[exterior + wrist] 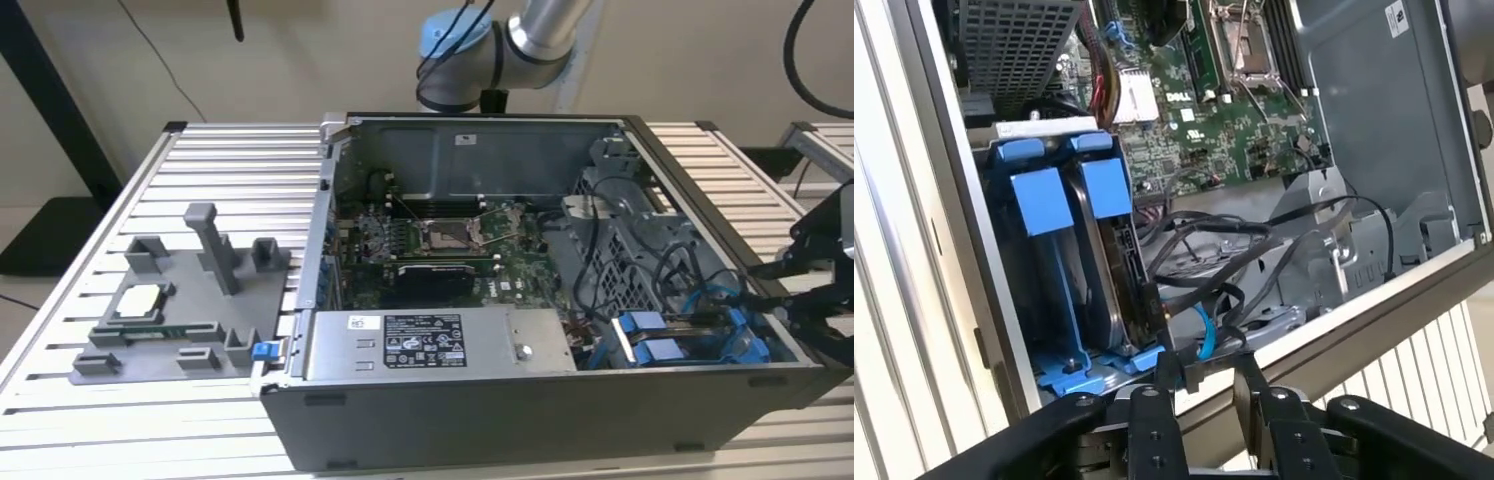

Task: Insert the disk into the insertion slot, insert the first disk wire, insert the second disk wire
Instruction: 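Insert the second disk wire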

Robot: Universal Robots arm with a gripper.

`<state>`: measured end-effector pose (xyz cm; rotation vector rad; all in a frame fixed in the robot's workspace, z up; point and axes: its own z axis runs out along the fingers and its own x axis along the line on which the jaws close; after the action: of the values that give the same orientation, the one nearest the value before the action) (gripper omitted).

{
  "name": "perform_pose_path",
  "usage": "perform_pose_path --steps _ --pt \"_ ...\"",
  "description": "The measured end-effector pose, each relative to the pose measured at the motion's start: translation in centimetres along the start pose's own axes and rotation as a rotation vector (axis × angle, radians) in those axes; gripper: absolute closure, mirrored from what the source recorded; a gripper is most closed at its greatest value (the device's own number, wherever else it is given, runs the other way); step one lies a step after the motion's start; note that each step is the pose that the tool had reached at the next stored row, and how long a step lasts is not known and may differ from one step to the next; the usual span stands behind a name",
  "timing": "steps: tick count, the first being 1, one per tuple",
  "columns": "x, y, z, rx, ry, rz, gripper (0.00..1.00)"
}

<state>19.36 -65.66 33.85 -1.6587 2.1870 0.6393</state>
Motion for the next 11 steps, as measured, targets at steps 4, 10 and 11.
perform_pose_path --steps 4,10,11 --pt "0.70 -0.34 0.21 -0.0011 -0.0012 -0.001 0.00" --pt "0.91 -0.41 0.50 -0.0041 -0.0128 -0.002 0.00" --pt "0.92 -0.41 0.53 -0.0043 -0.0139 -0.002 0.00"
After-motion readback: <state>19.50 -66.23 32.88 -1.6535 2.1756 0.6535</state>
